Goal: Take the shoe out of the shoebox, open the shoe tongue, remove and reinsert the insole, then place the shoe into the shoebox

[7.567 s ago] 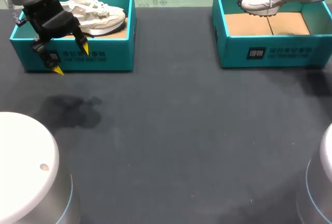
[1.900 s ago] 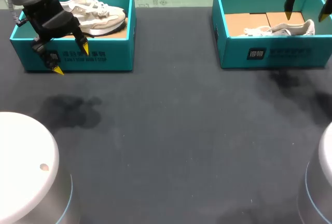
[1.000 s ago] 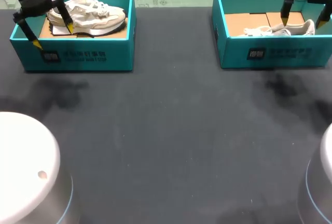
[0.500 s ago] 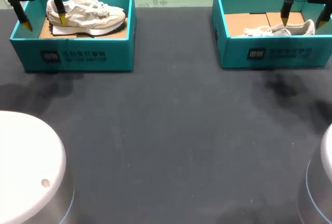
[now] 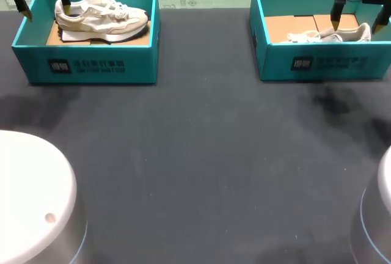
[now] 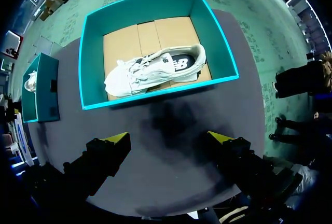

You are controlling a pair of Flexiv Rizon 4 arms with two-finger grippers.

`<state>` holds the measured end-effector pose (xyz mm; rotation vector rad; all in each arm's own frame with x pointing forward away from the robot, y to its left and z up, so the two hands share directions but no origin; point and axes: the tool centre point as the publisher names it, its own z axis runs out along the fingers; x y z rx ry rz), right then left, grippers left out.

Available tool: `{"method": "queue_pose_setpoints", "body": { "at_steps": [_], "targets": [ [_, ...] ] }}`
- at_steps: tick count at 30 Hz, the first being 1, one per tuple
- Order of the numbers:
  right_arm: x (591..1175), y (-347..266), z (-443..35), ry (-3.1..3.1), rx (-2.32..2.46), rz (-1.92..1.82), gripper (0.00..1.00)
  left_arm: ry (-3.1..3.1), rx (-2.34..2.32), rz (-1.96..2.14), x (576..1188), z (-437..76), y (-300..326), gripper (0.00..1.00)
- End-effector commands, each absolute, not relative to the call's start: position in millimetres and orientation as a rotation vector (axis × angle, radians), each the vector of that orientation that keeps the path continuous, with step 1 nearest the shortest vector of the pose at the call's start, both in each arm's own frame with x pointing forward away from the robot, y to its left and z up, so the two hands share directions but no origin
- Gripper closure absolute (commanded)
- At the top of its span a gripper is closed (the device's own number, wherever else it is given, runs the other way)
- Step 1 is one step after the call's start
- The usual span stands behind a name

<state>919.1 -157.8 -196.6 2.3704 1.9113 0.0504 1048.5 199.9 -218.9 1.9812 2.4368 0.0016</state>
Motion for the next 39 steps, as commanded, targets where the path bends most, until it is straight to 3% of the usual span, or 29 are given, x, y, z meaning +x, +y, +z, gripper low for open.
{"method": "queue_pose_setpoints", "body": {
  "at_steps": [1,7,11,22,39],
  "targets": [
    [918.9,-158.0,-197.0,1.911,2.370,0.050,0.00,2.465,2.004,-0.060,1070.7,-218.2,203.9,0.00],
    [918.9,-158.0,-197.0,1.911,2.370,0.050,0.00,2.448,2.017,-0.076,1075.6,-223.5,202.3,0.00],
    [918.9,-158.0,-197.0,1.911,2.370,0.050,0.00,2.384,2.077,-0.203,1111.7,-229.5,205.8,0.00],
    [918.9,-158.0,-197.0,1.911,2.370,0.050,0.00,2.321,2.181,-0.066,1194.9,-245.4,217.5,0.00],
    [918.9,-158.0,-197.0,1.911,2.370,0.050,0.00,2.223,2.326,0.039,1224.1,-286.2,232.8,0.00]
  ]
}}
